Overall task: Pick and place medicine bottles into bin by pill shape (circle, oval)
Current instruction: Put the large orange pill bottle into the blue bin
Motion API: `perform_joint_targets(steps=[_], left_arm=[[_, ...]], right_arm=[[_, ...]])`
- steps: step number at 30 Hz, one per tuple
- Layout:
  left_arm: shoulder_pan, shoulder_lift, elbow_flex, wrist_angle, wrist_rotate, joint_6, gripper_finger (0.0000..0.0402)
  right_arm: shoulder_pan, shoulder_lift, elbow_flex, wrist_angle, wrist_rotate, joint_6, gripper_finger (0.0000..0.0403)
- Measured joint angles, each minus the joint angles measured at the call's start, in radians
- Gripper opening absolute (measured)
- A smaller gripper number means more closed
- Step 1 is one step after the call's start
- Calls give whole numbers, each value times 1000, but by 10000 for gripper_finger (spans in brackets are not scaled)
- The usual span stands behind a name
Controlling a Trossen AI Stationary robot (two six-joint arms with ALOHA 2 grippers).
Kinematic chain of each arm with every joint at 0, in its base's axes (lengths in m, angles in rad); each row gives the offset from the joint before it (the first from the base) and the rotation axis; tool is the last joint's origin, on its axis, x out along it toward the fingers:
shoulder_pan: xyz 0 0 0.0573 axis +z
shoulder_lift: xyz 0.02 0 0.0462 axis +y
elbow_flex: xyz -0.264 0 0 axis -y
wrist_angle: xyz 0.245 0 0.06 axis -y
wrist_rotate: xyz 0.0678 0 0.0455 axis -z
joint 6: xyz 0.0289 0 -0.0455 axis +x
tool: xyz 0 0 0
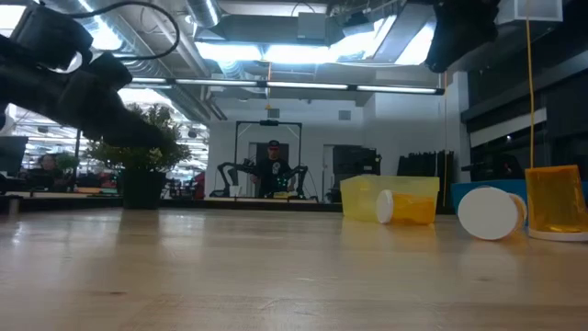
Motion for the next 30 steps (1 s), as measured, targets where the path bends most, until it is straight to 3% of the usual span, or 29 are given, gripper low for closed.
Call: perform_joint_targets(steps=[7, 22, 30], left_arm=[[0, -104, 0, -24, 44, 15, 254], [0, -122, 0, -24, 44, -6, 254], [0, -122, 0, -24, 44, -12, 254]], right_arm=[[31, 0, -31, -10, -1, 34, 193], [128, 0, -297, -2, -158, 478, 193], [151, 0, -309, 52, -151, 440, 193]])
